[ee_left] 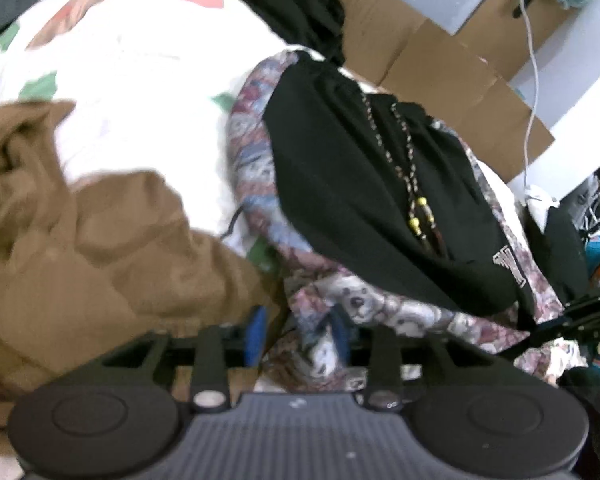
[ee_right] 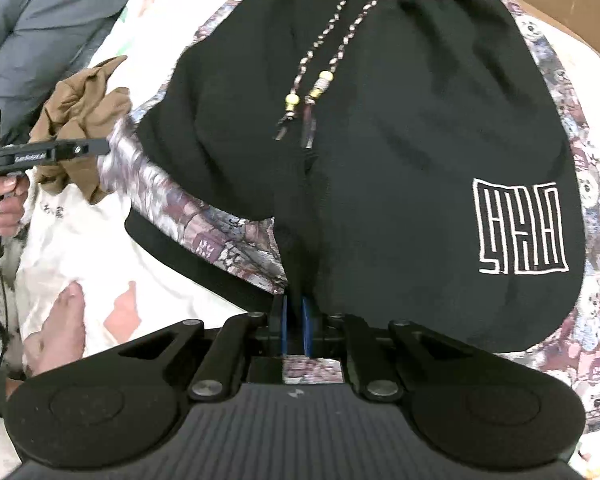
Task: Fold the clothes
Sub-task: 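Grasp the pants leg with the right tool and fold it over while the left tool holds the lining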
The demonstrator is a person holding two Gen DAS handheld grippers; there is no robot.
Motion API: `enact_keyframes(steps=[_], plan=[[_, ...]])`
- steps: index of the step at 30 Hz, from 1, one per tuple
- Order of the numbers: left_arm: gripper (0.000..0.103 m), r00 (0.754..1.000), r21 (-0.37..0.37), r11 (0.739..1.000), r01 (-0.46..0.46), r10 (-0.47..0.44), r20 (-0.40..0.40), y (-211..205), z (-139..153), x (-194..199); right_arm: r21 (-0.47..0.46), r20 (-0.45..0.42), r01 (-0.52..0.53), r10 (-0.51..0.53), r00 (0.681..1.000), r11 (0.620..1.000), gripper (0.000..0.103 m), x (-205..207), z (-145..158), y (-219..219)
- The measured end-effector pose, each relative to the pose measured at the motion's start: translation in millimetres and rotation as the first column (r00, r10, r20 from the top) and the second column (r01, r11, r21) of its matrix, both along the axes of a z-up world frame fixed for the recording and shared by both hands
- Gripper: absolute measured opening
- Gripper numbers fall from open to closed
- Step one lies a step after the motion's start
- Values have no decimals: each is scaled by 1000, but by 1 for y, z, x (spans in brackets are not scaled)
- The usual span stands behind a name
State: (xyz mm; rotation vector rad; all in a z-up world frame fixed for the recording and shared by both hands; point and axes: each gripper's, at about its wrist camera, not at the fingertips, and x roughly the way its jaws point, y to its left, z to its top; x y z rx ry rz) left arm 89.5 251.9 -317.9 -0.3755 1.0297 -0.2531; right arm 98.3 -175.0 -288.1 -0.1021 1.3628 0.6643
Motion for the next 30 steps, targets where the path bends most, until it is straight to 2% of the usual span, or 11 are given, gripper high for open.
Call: enact_keyframes(steps=[1, 2, 9, 10, 13, 15, 19, 23, 26, 30], plan=[[53, 1000, -8, 1000, 2, -2, -22, 0, -4, 0, -3, 1, 3, -3, 1000, 1000, 8, 0, -2, 0], [55, 999, -15, 1000, 2, -2, -38, 0, -8, -1, -8, 1, 7, -7, 1000, 1000, 8, 1, -4, 0], [54, 999, -82, 997, 11, -14, -39, -4, -20, 0, -31, 5, 27, -27, 1000, 999, 8, 16, -13, -2], [48, 999, -91, 996, 16, -20, -36, -5, -20, 1, -31, 3, 27, -27, 1000, 999, 8, 17, -13, -1], [14, 998, -123, 991, 53, -58, -38, -7, -19, 2, -29, -5, 20, -20, 1000, 999, 8, 15, -13, 1], [9, 996, -121, 990, 75, -80, -35, -5, -15, 0, -23, -17, 17, -17, 1000, 1000, 8, 14, -13, 2], [7, 994, -95, 990, 104, -107, -33, 20, 10, -3, 11, -72, 11, -10, 997, 1000, 8, 10, -12, 4], [7, 996, -84, 993, 81, -84, -34, 49, 36, -6, 78, -138, -24, 35, 990, 997, 8, 2, -10, 14], [7, 996, -83, 995, 63, -68, -65, 66, 43, -8, 106, -195, -65, 84, 977, 992, 8, -11, -16, 30], [6, 995, -68, 997, 29, -35, -90, 82, 43, -4, 98, -254, -119, 140, 957, 988, 8, -32, -29, 51]])
